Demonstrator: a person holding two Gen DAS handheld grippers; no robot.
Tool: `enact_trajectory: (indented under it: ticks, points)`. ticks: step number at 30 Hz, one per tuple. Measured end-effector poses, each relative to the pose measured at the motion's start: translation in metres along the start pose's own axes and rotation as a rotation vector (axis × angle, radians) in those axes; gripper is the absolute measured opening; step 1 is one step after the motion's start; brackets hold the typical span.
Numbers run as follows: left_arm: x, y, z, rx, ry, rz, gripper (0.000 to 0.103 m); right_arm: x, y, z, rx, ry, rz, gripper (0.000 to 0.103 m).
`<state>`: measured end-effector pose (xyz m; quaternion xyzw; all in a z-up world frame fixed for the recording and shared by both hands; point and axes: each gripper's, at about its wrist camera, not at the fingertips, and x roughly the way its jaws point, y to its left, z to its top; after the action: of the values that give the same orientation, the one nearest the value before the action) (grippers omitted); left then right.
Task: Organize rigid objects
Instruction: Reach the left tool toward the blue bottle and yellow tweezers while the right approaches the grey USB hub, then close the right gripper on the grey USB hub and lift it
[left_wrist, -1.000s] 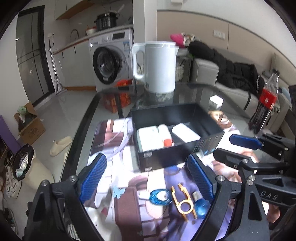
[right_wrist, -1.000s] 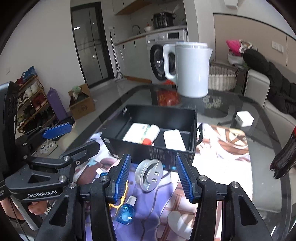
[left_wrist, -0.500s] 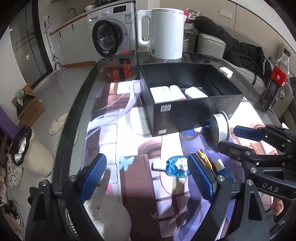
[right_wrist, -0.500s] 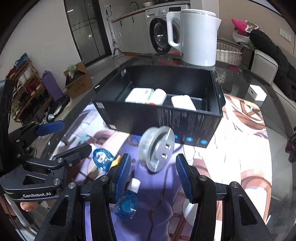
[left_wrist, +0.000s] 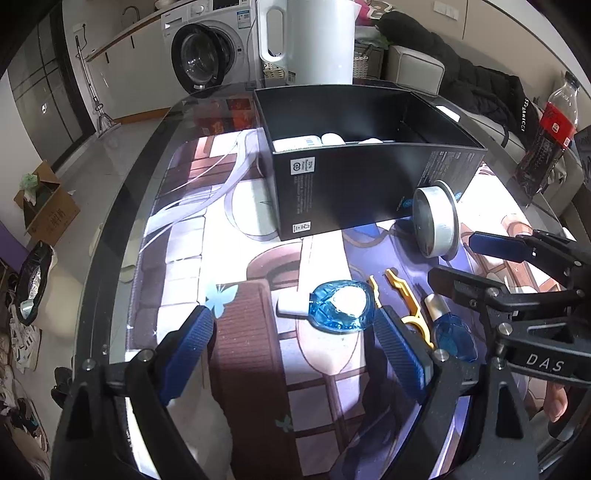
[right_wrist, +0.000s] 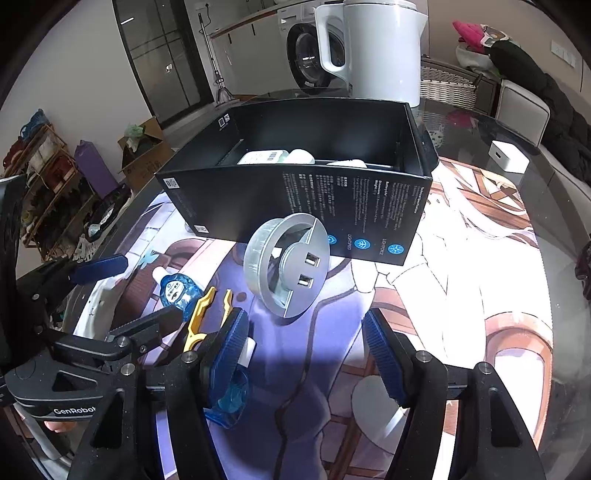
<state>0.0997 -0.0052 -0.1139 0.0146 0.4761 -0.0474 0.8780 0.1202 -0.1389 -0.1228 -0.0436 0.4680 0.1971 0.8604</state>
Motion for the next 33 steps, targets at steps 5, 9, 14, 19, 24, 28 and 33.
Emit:
enact_trajectory:
  ticks: [5,9,14,19,24,28,33]
  points:
    - [0.007,-0.001,-0.001,0.005,0.014,0.014,0.088,0.006,0.001,0.0,-0.021,0.0,-0.035,0.067]
    - [0.012,0.0,-0.001,-0.014,0.031,-0.002,0.082,0.01,0.006,-0.002,-0.067,-0.011,-0.081,0.069]
    - [0.008,-0.007,-0.002,-0.009,0.02,-0.007,0.063,0.019,-0.002,-0.001,-0.028,-0.021,-0.145,0.102]
    - [0.008,-0.01,-0.002,-0.014,0.004,-0.001,0.063,0.017,-0.005,-0.001,-0.024,-0.021,-0.154,0.102]
    - [0.009,-0.013,0.0,-0.026,0.002,-0.001,0.061,0.016,-0.008,-0.002,0.001,-0.023,-0.165,0.102]
    - [0.009,-0.017,0.001,-0.023,-0.002,-0.006,0.056,0.018,-0.018,0.0,0.011,-0.024,-0.163,0.102]
    - [0.011,-0.021,0.002,-0.028,-0.004,-0.004,0.056,0.017,-0.022,-0.001,0.033,-0.023,-0.182,0.102]
